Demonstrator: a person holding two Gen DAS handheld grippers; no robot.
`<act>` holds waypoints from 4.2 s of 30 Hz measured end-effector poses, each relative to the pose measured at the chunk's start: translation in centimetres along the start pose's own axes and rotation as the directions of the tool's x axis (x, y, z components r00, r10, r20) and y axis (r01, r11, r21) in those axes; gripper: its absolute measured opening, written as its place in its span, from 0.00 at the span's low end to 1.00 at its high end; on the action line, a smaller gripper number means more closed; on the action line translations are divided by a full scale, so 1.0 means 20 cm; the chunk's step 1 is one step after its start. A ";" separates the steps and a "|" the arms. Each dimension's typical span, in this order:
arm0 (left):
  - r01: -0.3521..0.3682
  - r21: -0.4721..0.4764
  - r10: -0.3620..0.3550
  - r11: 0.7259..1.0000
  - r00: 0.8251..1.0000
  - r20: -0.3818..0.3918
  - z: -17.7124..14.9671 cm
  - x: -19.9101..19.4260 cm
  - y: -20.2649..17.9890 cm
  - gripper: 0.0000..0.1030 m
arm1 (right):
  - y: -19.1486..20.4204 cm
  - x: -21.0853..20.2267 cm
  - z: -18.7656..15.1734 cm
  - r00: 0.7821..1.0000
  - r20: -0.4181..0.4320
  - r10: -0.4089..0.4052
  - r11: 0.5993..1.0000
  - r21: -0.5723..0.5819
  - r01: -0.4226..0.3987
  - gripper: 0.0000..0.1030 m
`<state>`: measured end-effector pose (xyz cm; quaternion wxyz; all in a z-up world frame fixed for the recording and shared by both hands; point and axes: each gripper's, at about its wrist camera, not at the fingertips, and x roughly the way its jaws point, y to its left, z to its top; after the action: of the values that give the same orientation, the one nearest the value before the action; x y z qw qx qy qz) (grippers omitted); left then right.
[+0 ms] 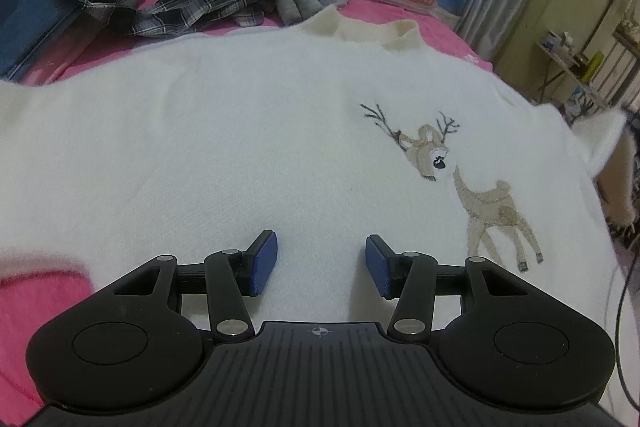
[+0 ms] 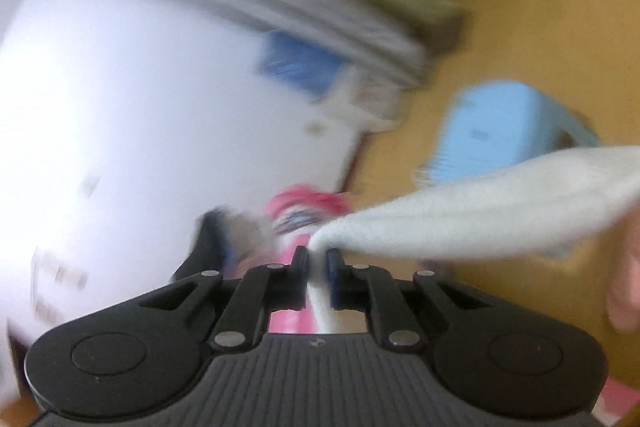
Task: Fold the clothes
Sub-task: 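Close the right tool on the other sleeve cuff, then fold the held sleeve over the deer print with the right tool and release, then close the left tool on the folded sleeve cuff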
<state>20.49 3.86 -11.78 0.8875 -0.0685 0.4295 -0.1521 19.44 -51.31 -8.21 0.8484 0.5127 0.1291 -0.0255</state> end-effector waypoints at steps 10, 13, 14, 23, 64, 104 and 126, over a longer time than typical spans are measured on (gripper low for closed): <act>0.000 -0.027 0.001 1.000 1.000 0.010 0.00 -0.01 0.00 0.48 | 0.76 0.20 -0.55 0.859 -0.513 -0.005 0.655 -0.651 -0.385 0.10; 0.000 -0.029 0.000 1.000 1.000 0.009 0.00 -0.01 0.01 0.48 | 0.78 0.23 -0.85 0.786 -0.601 -0.145 0.516 -0.724 -0.458 0.10; -0.001 -0.027 0.001 1.000 1.000 0.009 0.00 -0.01 0.01 0.48 | 0.76 0.24 -0.96 0.765 -0.609 -0.210 0.460 -0.752 -0.472 0.12; -0.011 -0.005 0.011 1.000 1.000 0.014 -0.01 -0.01 -0.01 0.48 | 0.73 0.13 -1.20 0.714 -0.576 -0.399 0.324 -0.817 -0.477 0.39; -0.013 0.065 0.010 0.998 0.999 0.051 -0.04 -0.13 -0.04 0.53 | 0.88 0.30 -0.72 0.867 -0.498 0.019 0.854 -0.443 -0.274 0.07; 0.055 -0.185 -0.050 0.981 0.998 0.028 -0.06 -0.12 0.11 0.50 | -0.09 -0.04 -0.90 0.818 -0.574 0.020 0.960 0.239 0.144 0.30; -0.076 -0.211 0.141 0.974 0.939 0.313 0.20 -0.23 0.24 0.06 | 0.17 -0.06 -0.90 0.824 -0.531 -0.198 0.962 -0.265 0.060 0.30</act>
<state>21.95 9.80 -7.17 0.9422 -0.1557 0.2930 -0.0461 15.47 -34.11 -12.92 0.8258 0.3834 0.4054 0.0814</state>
